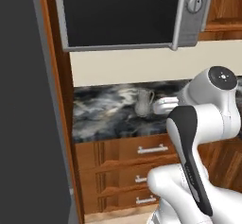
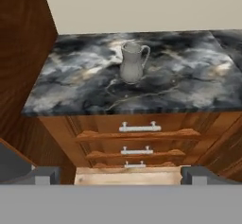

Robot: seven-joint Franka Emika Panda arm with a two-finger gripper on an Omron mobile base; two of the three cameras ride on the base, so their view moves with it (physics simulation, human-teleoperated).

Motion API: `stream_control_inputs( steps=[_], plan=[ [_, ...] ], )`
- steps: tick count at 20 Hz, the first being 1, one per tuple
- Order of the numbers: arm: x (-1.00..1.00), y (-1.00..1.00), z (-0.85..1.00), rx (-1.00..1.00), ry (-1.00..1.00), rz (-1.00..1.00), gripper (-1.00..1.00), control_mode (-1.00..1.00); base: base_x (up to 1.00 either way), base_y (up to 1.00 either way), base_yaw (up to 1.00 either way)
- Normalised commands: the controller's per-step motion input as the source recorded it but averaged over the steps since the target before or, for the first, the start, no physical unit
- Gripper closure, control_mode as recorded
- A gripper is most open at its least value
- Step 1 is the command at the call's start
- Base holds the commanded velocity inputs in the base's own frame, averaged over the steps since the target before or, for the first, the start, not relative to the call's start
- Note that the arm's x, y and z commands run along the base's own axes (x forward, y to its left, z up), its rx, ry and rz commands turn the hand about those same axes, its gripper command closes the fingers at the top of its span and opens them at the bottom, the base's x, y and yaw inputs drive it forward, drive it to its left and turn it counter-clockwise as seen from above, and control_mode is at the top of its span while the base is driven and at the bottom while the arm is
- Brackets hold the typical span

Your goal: Move the mayonnaise and corn from the top shelf to the second highest shelf to make space. Then, place the pitcher from the counter on the cleared top shelf.

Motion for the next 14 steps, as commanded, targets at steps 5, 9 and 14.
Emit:
stream_control_inputs(
  steps=[5, 9, 14],
  plan=[
    [0.00, 0.00, 0.00, 0.00, 0.00, 0.00, -1.00, 1.00, 0.64, -0.32, 0.35],
    [0.00, 0.00, 0.00, 0.00, 0.00, 0.00, -1.00, 1.00, 0.59, -0.33, 0.31],
    [0.00, 0.00, 0.00, 0.00, 0.00, 0.00, -1.00, 1.00, 0.26, -0.44, 0.24]
  ],
)
